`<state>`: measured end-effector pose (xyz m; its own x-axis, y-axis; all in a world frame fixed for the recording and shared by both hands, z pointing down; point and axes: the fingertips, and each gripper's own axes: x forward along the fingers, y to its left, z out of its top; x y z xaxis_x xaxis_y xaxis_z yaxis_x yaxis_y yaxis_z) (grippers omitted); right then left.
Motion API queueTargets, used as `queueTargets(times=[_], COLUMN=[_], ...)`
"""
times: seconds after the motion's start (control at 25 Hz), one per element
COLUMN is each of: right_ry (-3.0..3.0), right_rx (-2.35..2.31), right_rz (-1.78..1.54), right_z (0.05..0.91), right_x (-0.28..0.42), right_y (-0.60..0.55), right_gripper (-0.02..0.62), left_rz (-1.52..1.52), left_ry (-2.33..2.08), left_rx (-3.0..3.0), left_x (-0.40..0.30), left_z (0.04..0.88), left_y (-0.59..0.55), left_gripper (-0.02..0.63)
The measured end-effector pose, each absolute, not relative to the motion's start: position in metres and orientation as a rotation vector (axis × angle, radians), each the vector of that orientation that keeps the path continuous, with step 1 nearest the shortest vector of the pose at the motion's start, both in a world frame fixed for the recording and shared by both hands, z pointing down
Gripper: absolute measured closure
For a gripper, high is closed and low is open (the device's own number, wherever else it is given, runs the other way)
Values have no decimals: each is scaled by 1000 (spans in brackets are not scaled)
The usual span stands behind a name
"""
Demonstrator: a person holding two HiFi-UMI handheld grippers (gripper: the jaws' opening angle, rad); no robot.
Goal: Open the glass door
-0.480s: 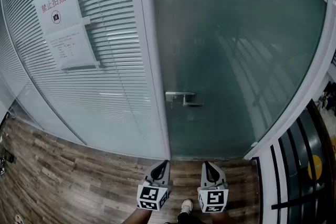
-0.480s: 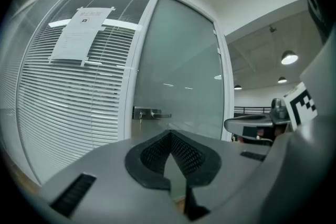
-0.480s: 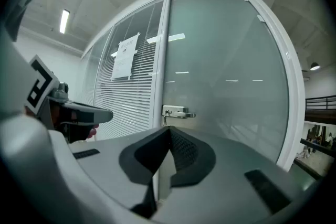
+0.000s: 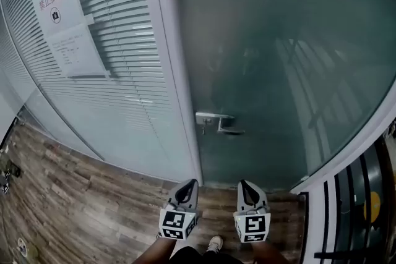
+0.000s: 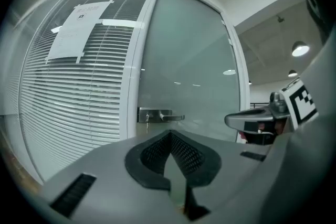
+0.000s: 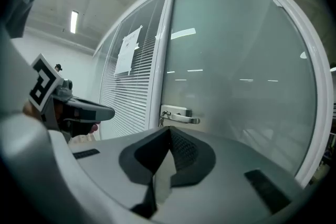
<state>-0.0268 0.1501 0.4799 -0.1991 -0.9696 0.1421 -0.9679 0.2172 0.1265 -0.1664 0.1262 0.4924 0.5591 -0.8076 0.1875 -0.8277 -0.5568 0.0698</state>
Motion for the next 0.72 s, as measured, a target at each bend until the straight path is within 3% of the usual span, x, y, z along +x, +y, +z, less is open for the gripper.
queueTargets(times=[0.52,0.72], right_ry=[-2275,-2191], right_rx=[1514,1396], right_rz=[-109,-210], right_z=[484,479], right_x=[-38,-40], right_y=[43,1], right_gripper=[579,500], left_rz=[190,194], left_ry=[-1415,-1387], left_rx=[2658,2675], left_x=[-171,-172], left_z=[509,511], left_y=[49,10], left_gripper=[603,603])
